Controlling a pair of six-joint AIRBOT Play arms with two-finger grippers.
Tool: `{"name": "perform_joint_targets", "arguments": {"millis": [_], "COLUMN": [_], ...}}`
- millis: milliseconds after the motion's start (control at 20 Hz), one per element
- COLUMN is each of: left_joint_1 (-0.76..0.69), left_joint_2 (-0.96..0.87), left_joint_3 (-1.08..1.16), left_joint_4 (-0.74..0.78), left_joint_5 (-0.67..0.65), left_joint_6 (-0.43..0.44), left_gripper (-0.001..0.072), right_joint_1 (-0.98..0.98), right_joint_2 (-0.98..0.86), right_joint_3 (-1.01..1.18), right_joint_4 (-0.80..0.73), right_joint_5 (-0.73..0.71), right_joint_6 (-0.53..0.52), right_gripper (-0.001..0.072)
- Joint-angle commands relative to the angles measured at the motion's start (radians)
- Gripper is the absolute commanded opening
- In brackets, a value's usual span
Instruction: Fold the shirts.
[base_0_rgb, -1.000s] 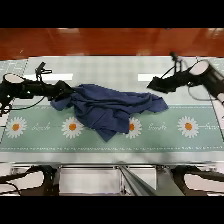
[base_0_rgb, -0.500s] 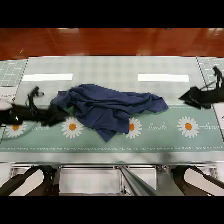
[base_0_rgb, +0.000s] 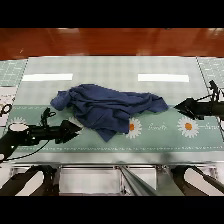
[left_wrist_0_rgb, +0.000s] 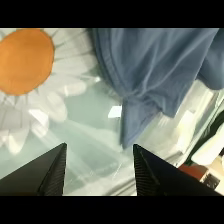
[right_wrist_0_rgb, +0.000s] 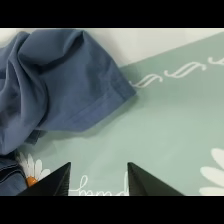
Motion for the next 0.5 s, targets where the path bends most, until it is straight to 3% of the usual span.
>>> {"name": "perform_joint_targets", "arguments": {"millis": [0, 450], "left_joint_1": [-0.108, -0.21], "left_joint_2": [-0.048, -0.298], "left_joint_3": [-0.003, 0.209], "left_joint_4": [-0.128, -0.128], "left_joint_5": [0.193, 0.232], "left_joint_6": [-0.007, -0.006], "left_gripper": [0.0506, 0.0506], "right_joint_1": [-0.002, -0.002], "right_joint_2": [0.003, 0.003], "right_joint_3": [-0.009, -0.009], "right_joint_4": [0.013, 0.013], "right_joint_5": [0.011, 0.004], "right_joint_6": [-0.011, -0.01], "right_gripper": [0.0407, 0.0407]}}
